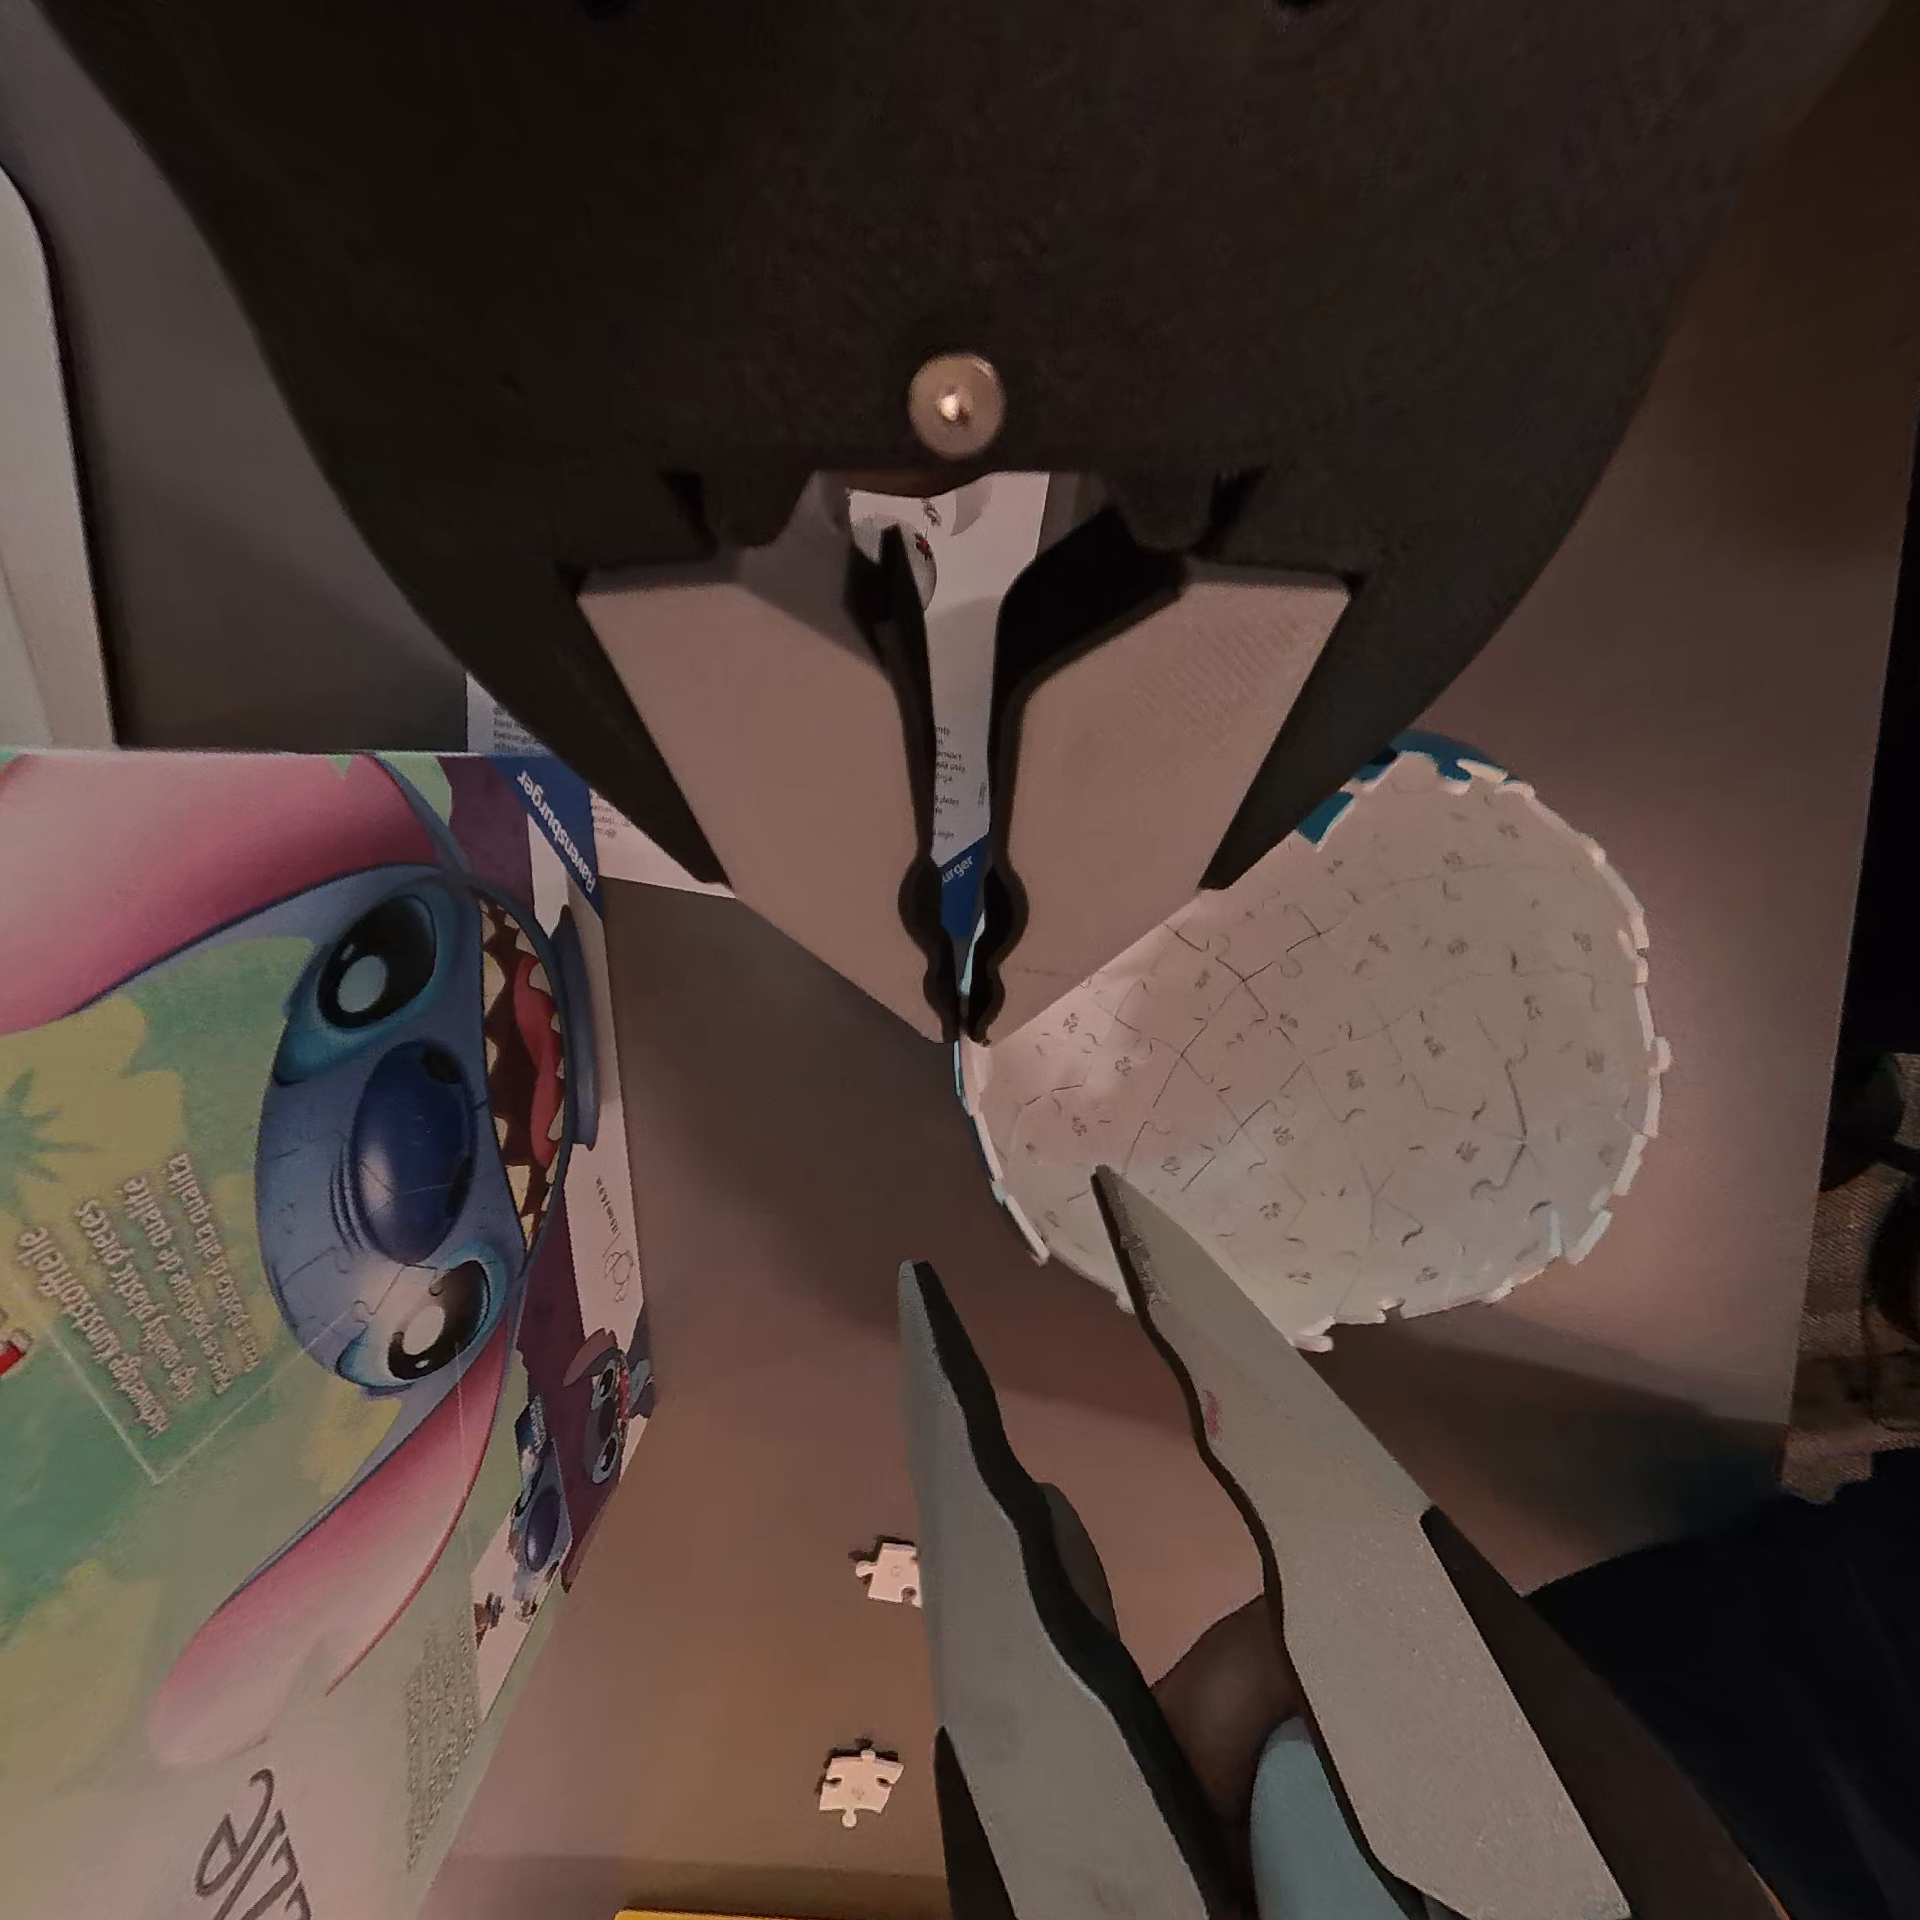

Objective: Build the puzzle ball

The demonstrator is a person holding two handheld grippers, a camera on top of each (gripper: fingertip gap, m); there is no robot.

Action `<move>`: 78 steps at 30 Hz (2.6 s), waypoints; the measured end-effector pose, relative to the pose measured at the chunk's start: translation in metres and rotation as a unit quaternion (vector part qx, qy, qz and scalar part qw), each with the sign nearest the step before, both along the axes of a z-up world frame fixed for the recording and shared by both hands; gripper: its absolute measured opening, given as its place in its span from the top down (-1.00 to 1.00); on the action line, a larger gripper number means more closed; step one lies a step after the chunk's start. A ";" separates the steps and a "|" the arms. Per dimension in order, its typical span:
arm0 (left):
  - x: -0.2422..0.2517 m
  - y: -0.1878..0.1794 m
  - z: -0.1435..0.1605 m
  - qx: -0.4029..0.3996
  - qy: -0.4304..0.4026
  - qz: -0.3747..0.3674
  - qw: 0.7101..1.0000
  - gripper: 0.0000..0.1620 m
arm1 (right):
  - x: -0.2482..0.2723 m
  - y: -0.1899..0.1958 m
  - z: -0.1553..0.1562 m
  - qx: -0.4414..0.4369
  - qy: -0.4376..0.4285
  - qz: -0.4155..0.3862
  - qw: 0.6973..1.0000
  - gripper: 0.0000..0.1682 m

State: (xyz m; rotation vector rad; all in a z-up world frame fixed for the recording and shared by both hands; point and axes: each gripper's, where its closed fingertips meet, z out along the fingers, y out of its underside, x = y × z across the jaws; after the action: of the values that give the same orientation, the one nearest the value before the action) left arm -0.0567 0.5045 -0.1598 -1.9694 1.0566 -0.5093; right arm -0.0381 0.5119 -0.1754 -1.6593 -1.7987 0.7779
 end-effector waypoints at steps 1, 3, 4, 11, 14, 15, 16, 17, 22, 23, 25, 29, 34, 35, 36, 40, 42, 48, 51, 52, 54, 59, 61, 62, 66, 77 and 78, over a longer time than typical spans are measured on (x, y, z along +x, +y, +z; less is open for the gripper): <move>0.000 0.002 0.000 0.000 0.005 0.000 1.000 0.60 | 0.000 0.000 -0.001 0.002 0.001 0.000 1.000 1.00; 0.001 0.003 -0.001 -0.007 0.019 -0.003 1.000 0.60 | -0.001 0.001 -0.004 0.009 0.003 0.002 1.000 1.00; 0.002 0.004 -0.003 -0.014 0.029 -0.004 0.999 0.59 | -0.001 0.001 -0.004 0.013 0.008 0.003 1.000 1.00; 0.010 0.008 -0.014 -0.033 0.077 -0.018 0.996 0.69 | 0.001 0.003 -0.003 0.055 0.025 0.009 0.998 1.00; 0.011 0.012 -0.019 -0.027 0.100 -0.019 0.994 0.71 | 0.002 0.003 -0.001 0.067 0.032 0.009 0.997 1.00; 0.011 0.012 -0.022 -0.029 0.109 -0.021 0.993 0.71 | 0.002 0.003 0.000 0.069 0.033 0.009 0.997 1.00; 0.011 0.011 -0.026 -0.031 0.119 -0.024 0.992 0.71 | 0.003 0.002 -0.001 0.071 0.033 0.010 0.997 1.00; 0.011 0.012 -0.027 -0.028 0.127 -0.024 0.991 0.72 | 0.003 0.002 -0.002 0.072 0.032 0.010 0.997 1.00; 0.016 0.011 -0.026 -0.025 0.124 -0.033 0.991 0.72 | 0.001 0.002 -0.003 0.081 0.033 0.010 0.996 1.00; 0.016 0.011 -0.025 -0.024 0.123 -0.033 0.992 0.72 | 0.001 0.002 -0.003 0.084 0.033 0.009 0.996 1.00; 0.016 0.010 -0.023 -0.022 0.123 -0.034 0.992 0.74 | 0.000 0.002 -0.003 0.090 0.033 0.008 0.995 1.00; 0.016 0.010 -0.023 -0.018 0.125 -0.036 0.991 0.77 | 0.000 0.002 -0.003 0.103 0.029 0.007 0.994 1.00; 0.015 0.012 -0.027 -0.020 0.129 -0.035 0.991 0.79 | 0.001 0.003 -0.003 0.118 0.024 0.005 0.993 1.00; 0.015 0.012 -0.027 -0.019 0.130 -0.036 0.991 0.80 | 0.001 0.003 -0.003 0.119 0.023 0.005 0.993 1.00; 0.015 0.013 -0.027 -0.018 0.131 -0.036 0.991 0.81 | 0.001 0.003 -0.003 0.120 0.023 0.005 0.992 1.00; 0.017 0.013 -0.026 -0.011 0.128 -0.042 0.991 0.94 | 0.001 0.004 -0.003 0.122 0.022 0.004 0.992 1.00; 0.018 0.013 -0.027 -0.010 0.128 -0.044 0.991 0.94 | 0.001 0.004 -0.003 0.121 0.023 0.004 0.992 1.00; 0.018 0.013 -0.031 -0.015 0.132 -0.045 0.990 0.91 | 0.001 0.004 -0.003 0.122 0.023 0.004 0.992 1.00; 0.018 0.013 -0.031 -0.012 0.133 -0.046 0.990 0.94 | 0.001 0.004 -0.003 0.120 0.024 0.004 0.992 1.00; 0.018 0.014 -0.031 -0.011 0.133 -0.045 0.990 0.95 | 0.001 0.004 -0.003 0.120 0.024 0.004 0.992 1.00; 0.018 0.014 -0.031 -0.010 0.132 -0.045 0.990 0.96 | 0.001 0.004 -0.003 0.117 0.026 0.005 0.993 1.00; 0.018 0.013 -0.031 -0.015 0.125 -0.046 0.991 0.97 | 0.001 0.003 -0.004 0.067 0.042 0.012 0.997 0.99; 0.019 0.013 -0.030 -0.018 0.121 -0.047 0.991 0.97 | 0.001 0.004 -0.008 0.043 0.040 0.013 0.998 0.93; 0.019 0.013 -0.030 -0.021 0.118 -0.048 0.992 0.97 | 0.001 0.005 -0.010 0.034 0.042 0.015 0.998 0.90; 0.018 0.013 -0.031 -0.021 0.121 -0.047 0.991 0.97 | -0.006 0.003 -0.011 0.019 0.054 0.031 0.998 0.94; 0.018 0.013 -0.029 -0.014 0.133 -0.052 0.990 0.94 | -0.007 0.003 -0.009 0.031 0.033 0.055 0.997 1.00; 0.018 0.012 -0.028 -0.012 0.133 -0.054 0.990 0.93 | -0.007 0.003 -0.008 0.025 0.038 0.056 0.997 1.00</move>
State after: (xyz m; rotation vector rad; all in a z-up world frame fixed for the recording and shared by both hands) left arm -0.0392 0.5165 -0.1879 -2.0486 1.3337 -0.3232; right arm -0.0454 0.5144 -0.1832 -1.4880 -1.8559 0.8274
